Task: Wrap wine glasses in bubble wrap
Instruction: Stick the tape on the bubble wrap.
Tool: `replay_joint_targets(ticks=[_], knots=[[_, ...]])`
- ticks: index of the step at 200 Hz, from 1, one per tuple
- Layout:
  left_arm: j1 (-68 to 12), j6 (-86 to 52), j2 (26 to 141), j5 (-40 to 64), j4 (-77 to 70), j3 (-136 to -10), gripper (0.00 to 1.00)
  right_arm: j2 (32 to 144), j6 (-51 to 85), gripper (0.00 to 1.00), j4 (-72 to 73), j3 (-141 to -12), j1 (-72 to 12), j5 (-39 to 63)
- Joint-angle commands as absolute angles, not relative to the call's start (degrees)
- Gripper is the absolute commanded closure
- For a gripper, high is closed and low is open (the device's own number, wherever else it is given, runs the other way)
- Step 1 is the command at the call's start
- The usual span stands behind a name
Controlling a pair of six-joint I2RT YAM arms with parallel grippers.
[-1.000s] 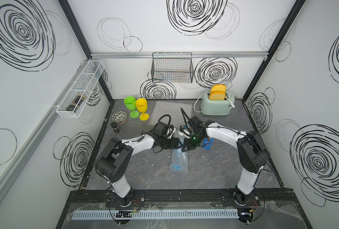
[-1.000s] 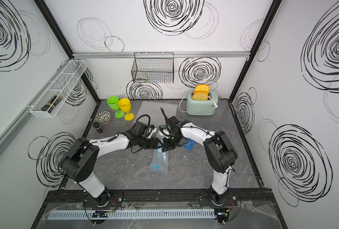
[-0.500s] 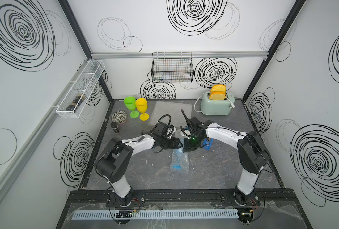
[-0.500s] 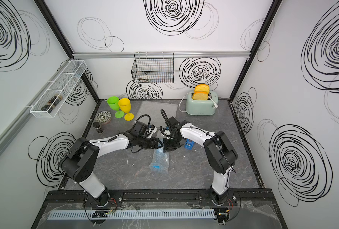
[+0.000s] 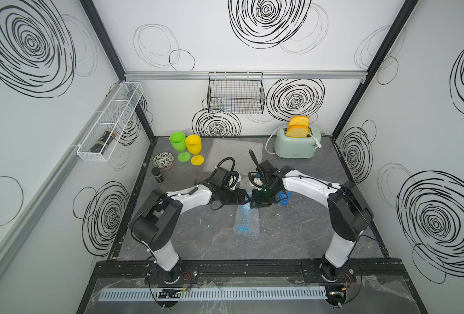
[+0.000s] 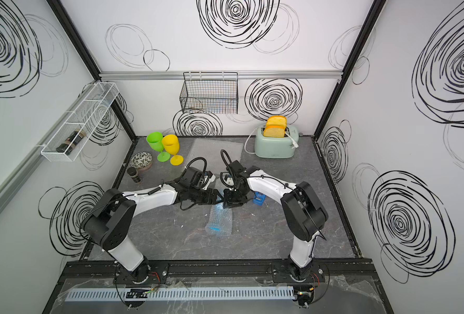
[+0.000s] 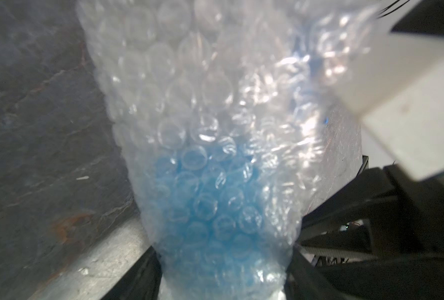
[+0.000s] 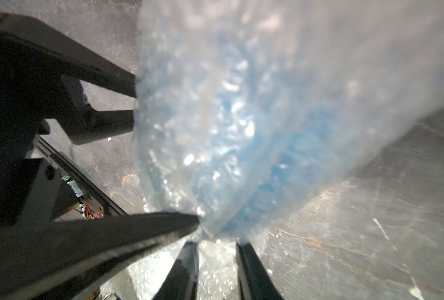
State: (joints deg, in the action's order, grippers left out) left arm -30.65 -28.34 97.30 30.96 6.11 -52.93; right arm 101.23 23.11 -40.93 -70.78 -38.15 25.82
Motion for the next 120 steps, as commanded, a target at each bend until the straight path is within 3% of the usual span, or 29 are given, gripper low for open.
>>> replay_joint_targets(ticks=[1,34,120], knots=[[-31.1,-27.3,98.3,29.3,8.1,-52.0,0.27,97.5,23.6,0.68,-39.9,-68.5,-38.1,24.8],[-31.2,-27.3,98.2,29.3,8.6,-52.5,0.27,97.4,23.4,0.65,-40.4,-68.1,-38.2,25.0],[-31.4,-27.1,98.3,29.1,8.8,-52.6,0.27,99.0,16.7,0.68,-45.8,-73.1,-39.9,30.3]])
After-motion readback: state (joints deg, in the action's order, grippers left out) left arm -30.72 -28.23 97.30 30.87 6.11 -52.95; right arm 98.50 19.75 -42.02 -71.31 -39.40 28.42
